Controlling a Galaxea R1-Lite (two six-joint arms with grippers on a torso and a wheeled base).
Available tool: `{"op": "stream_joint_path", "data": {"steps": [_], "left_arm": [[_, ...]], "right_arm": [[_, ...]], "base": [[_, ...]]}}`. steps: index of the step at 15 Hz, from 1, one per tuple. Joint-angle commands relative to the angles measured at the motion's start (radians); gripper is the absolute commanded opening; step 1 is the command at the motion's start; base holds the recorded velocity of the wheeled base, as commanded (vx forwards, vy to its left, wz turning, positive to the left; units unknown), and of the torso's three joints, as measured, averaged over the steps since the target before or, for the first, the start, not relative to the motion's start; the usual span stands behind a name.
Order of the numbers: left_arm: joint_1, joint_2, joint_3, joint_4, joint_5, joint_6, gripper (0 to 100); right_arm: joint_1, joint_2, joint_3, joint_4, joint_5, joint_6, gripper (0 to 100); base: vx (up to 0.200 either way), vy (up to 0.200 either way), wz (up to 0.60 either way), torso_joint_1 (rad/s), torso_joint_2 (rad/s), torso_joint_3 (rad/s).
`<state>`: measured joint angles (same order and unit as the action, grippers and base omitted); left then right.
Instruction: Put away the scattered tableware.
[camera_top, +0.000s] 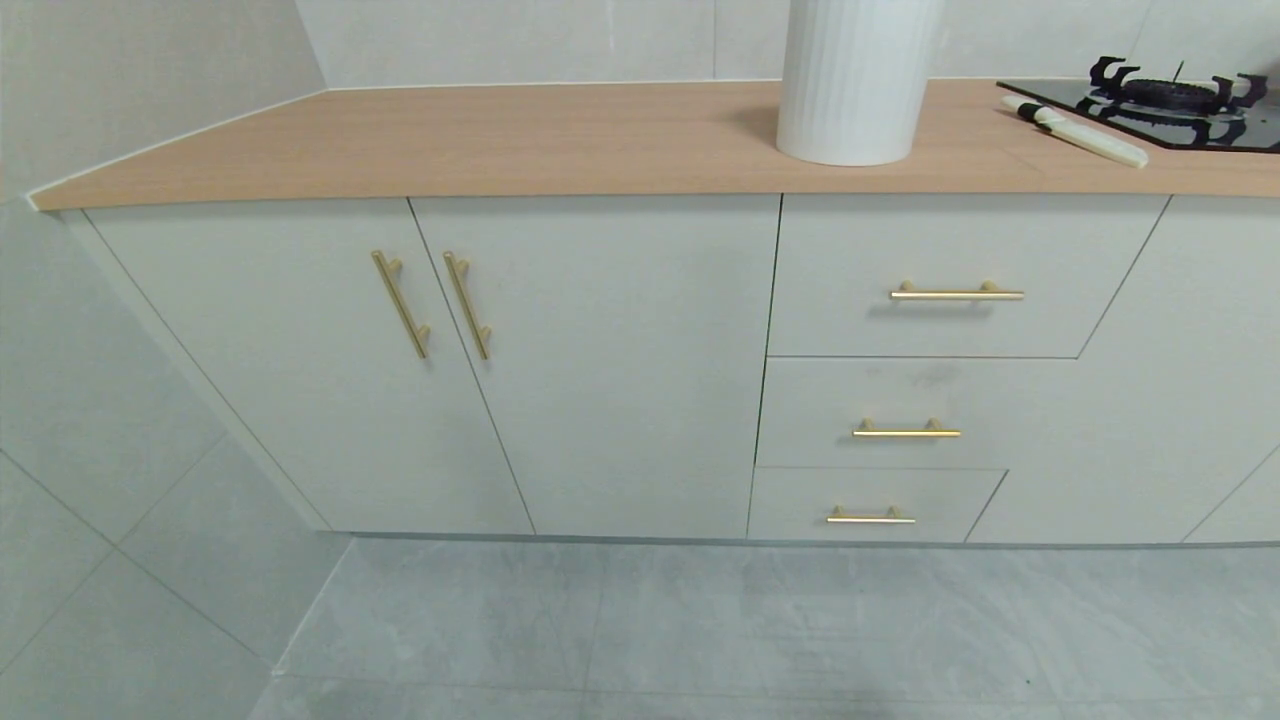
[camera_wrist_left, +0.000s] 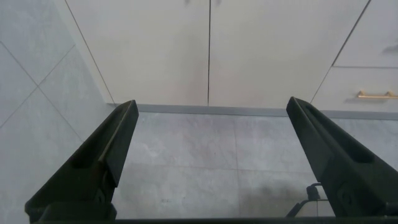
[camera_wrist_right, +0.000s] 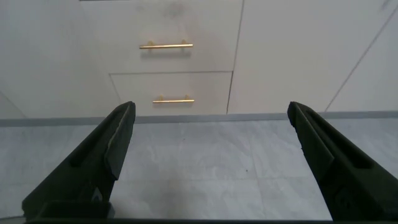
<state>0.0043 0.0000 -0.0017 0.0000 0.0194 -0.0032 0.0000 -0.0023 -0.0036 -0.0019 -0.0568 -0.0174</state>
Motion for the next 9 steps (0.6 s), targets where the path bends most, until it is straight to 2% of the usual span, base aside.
{"op": "stream_joint_path", "data": {"steps": [1, 9], "left_arm": [[0.000, 0.002, 0.000, 0.000, 0.001, 0.000, 100], [0.000, 0.002, 0.002, 0.000, 0.001, 0.009, 100]], "right_arm": [[0.000, 0.004, 0.004, 0.005, 0.008, -0.006, 100], [0.000, 0.004, 0.004, 0.003, 0.008, -0.002, 100]], "base": [[0.000, 0.000, 0.00, 0.000, 0.00, 0.000], [0.000, 0.000, 0.00, 0.000, 0.00, 0.000]]}}
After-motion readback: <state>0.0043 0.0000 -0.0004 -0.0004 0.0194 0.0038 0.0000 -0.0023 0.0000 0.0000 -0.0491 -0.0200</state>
